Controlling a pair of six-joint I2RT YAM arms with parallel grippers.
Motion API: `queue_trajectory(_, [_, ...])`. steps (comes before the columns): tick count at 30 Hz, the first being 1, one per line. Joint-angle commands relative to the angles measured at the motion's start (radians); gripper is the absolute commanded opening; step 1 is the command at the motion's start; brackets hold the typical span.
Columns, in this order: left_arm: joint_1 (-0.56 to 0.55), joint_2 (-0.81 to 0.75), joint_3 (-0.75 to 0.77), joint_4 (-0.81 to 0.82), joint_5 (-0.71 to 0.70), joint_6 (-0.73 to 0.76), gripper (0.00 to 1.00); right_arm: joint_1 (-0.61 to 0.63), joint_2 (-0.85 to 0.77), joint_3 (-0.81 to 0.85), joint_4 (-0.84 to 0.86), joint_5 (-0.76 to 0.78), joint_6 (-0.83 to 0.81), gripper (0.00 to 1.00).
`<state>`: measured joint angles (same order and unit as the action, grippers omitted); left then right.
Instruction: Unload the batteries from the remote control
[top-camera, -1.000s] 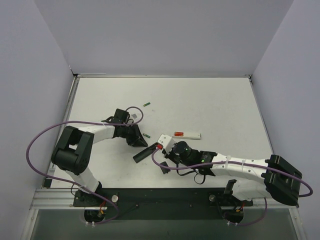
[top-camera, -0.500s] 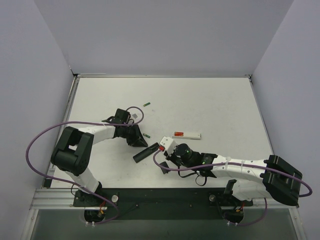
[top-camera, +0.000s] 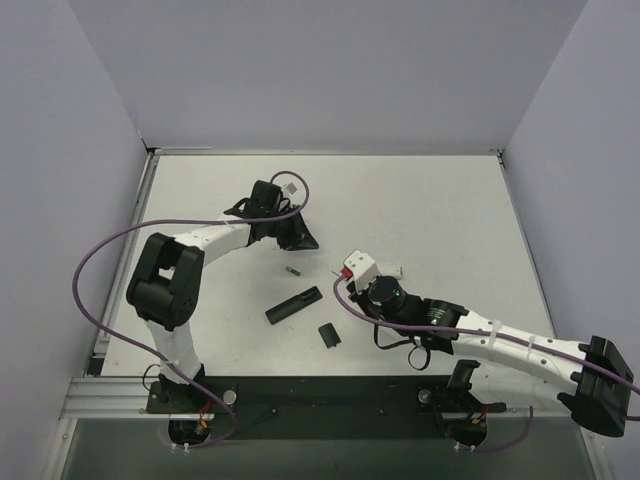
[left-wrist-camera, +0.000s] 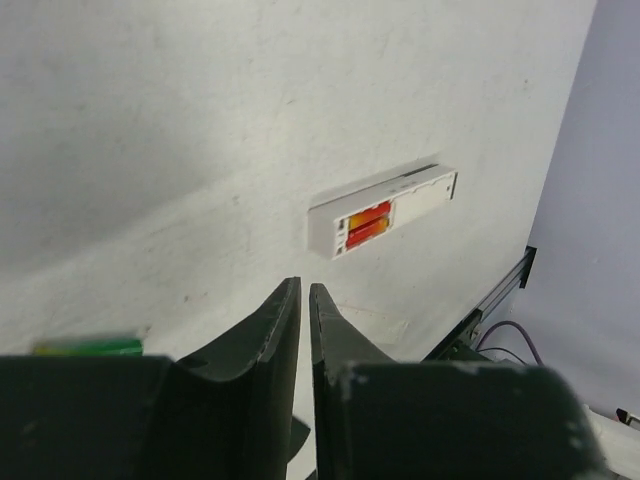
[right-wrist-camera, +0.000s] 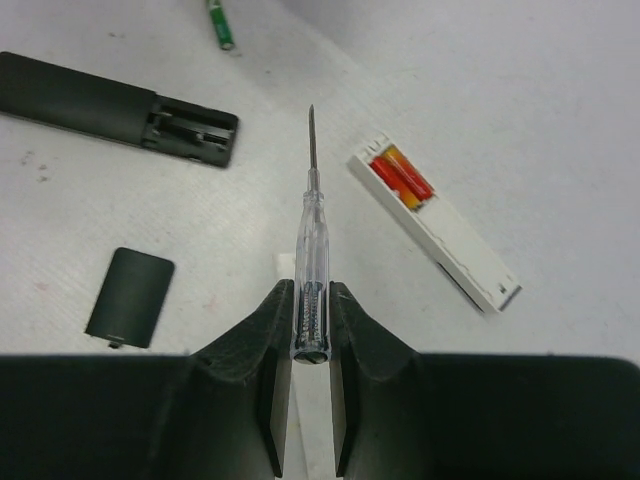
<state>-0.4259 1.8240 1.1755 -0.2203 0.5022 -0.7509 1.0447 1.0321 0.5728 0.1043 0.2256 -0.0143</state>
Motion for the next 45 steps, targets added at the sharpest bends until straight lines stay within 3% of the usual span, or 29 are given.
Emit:
queue_trajectory(1, [-0.051,0.084,0.101,0.149,0.006,-0.016,0.19,-0.034,-0.105,-0.016,-0.16,0.19,0.066,0.0])
queue_trajectory(13, [-0.146,0.329,0.254,0.361,0.117,-0.06,0.19,-0.103,-0.302,-0.06,-0.318,0.215,0.255,0.0])
queue_trajectory(19, [-0.183,0.405,0.299,0.329,0.125,-0.051,0.2,-0.104,-0.308,-0.028,-0.376,0.235,0.3,0.0])
queue_trajectory(27, [-0.191,0.341,0.179,0.308,0.127,-0.034,0.19,-0.107,-0.294,0.027,-0.443,0.173,0.306,0.0])
queue_trajectory(39, [-0.221,0.212,-0.039,0.444,0.139,-0.111,0.19,-0.144,-0.201,0.093,-0.468,0.192,0.349,0.0])
queue_trajectory(45, [-0.249,0.186,-0.099,0.548,0.157,-0.183,0.18,-0.241,-0.167,0.133,-0.48,0.052,0.383,0.0])
